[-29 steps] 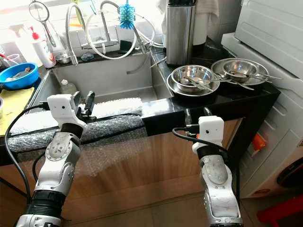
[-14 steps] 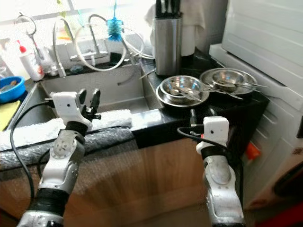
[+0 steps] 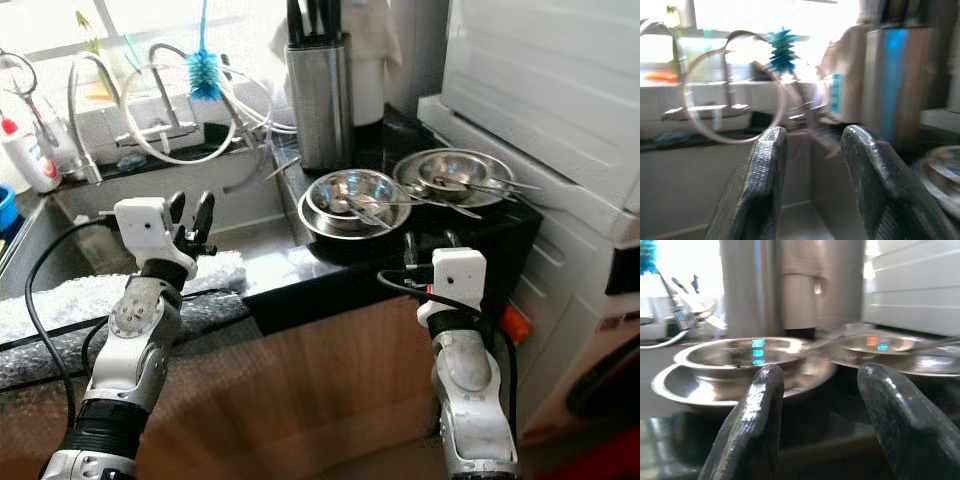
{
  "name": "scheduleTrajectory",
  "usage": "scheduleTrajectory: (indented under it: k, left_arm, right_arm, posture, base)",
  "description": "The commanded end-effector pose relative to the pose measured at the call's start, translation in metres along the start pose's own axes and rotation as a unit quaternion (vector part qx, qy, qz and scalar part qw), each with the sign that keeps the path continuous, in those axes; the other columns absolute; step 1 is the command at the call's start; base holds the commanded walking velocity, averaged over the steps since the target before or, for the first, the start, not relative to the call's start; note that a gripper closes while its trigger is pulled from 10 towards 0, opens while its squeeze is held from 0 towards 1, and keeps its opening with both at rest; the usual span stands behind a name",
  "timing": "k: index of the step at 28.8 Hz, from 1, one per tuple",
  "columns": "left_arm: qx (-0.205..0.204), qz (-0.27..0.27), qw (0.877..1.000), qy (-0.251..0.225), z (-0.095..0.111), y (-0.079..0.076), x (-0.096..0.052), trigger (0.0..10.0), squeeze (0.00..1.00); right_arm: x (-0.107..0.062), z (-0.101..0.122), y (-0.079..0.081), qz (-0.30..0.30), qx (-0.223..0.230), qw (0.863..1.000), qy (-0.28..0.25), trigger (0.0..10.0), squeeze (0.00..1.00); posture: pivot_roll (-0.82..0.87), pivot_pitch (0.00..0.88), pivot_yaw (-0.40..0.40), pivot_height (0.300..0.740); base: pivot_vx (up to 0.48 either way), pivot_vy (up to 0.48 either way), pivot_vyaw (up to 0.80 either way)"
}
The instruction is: Kitchen organization
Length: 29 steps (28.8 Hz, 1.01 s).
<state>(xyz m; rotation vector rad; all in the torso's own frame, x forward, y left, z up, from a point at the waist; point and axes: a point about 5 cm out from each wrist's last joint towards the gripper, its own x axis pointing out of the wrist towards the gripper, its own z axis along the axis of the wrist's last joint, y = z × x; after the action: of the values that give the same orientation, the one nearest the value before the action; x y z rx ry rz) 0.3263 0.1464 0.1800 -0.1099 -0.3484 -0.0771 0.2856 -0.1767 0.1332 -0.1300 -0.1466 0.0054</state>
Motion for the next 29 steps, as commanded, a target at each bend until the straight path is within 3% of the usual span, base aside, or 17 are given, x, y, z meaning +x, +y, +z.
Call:
scheduleTrajectory:
  k: [1, 17, 29]
  left_arm:
    - [0.007, 0.005, 1.0, -0.002, 0.001, 0.006, -0.001, 10.0, 0.0]
    - [0.007, 0.004, 1.0, -0.002, 0.0, 0.005, -0.001, 10.0, 0.0]
    - [0.004, -0.001, 0.999, 0.036, -0.019, 0.004, -0.011, 10.0, 0.0]
  right_arm:
    - [0.003, 0.005, 0.005, 0.01, 0.005, 1.0, -0.01, 10.0, 0.0]
    - [0.003, 0.005, 0.005, 0.009, 0.004, 1.0, -0.01, 10.0, 0.0]
    - [0.004, 0.01, 0.005, 0.011, -0.013, 1.0, -0.023, 10.0, 0.0]
  posture:
    - [0.0, 0.0, 0.1, 0.74]
    - [0.0, 0.0, 0.1, 0.74]
    - [-0.01, 0.0, 0.102, 0.74]
  base:
    - [0.0, 0.0, 0.0]
    - [0.0, 0.0, 0.0]
    - [0.0, 0.0, 0.0]
